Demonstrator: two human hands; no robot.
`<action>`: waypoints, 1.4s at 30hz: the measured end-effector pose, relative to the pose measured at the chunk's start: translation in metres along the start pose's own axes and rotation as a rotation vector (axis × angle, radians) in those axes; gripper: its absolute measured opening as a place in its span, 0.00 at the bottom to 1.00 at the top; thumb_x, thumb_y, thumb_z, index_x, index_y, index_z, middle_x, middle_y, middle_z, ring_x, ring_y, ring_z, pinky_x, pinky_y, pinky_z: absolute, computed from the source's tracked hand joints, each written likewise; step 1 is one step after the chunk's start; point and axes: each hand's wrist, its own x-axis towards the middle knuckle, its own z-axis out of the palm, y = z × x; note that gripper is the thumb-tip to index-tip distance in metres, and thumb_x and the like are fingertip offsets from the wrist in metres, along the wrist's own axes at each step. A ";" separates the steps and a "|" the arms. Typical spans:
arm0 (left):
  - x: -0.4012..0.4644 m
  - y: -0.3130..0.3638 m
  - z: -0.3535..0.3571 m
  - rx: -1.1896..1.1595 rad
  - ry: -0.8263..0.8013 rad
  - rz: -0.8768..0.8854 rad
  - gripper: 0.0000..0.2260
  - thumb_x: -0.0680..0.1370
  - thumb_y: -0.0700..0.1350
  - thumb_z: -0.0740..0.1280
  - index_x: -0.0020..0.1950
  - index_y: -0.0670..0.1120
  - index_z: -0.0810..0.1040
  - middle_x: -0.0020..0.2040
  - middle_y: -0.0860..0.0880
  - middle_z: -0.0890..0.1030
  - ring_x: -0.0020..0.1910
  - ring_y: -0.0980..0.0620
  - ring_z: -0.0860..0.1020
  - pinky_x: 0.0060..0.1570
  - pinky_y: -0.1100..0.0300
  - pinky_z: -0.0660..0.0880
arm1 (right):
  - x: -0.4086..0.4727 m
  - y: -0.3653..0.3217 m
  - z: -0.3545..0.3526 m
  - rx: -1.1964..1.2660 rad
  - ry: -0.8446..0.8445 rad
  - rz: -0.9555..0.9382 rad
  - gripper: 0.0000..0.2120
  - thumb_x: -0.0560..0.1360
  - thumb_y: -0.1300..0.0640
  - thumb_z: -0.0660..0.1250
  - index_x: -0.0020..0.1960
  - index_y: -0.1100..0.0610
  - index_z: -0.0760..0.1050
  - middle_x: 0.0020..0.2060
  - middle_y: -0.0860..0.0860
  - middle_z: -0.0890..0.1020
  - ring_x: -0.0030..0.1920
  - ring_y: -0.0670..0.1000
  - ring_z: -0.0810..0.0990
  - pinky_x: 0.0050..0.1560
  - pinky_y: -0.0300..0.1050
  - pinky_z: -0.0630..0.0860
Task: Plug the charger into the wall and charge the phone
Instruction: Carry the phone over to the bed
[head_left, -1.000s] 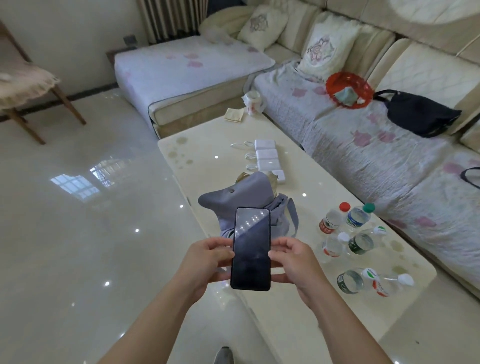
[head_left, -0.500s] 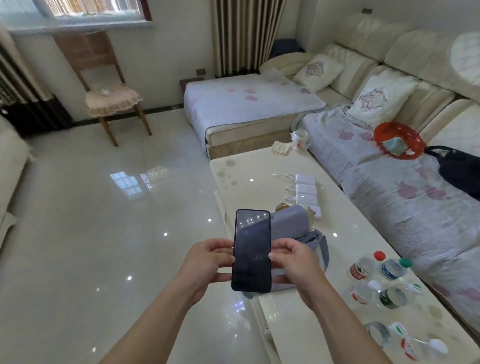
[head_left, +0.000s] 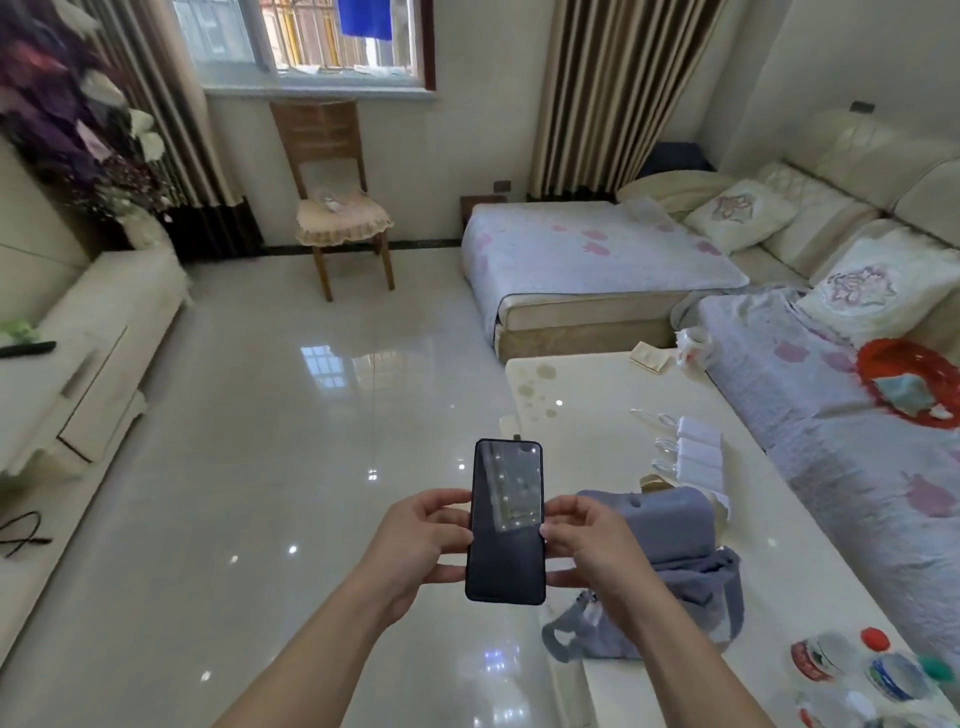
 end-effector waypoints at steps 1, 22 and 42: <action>0.000 0.004 -0.011 -0.004 0.002 0.003 0.22 0.72 0.28 0.67 0.62 0.46 0.80 0.52 0.39 0.85 0.48 0.42 0.86 0.40 0.49 0.83 | 0.003 -0.004 0.011 -0.002 -0.009 -0.001 0.07 0.75 0.69 0.67 0.50 0.60 0.79 0.39 0.55 0.84 0.36 0.53 0.87 0.33 0.47 0.81; 0.009 0.071 -0.214 -0.084 0.163 0.061 0.22 0.73 0.28 0.66 0.63 0.46 0.79 0.52 0.38 0.85 0.48 0.40 0.86 0.42 0.46 0.84 | 0.072 -0.075 0.223 -0.151 -0.164 -0.094 0.13 0.73 0.66 0.67 0.55 0.53 0.79 0.40 0.54 0.85 0.41 0.57 0.88 0.35 0.50 0.83; 0.158 0.194 -0.271 -0.063 0.295 0.120 0.22 0.74 0.26 0.63 0.63 0.45 0.80 0.50 0.39 0.86 0.46 0.42 0.86 0.41 0.48 0.84 | 0.249 -0.187 0.286 -0.188 -0.252 -0.139 0.13 0.71 0.64 0.66 0.53 0.53 0.79 0.39 0.51 0.87 0.39 0.54 0.88 0.34 0.47 0.82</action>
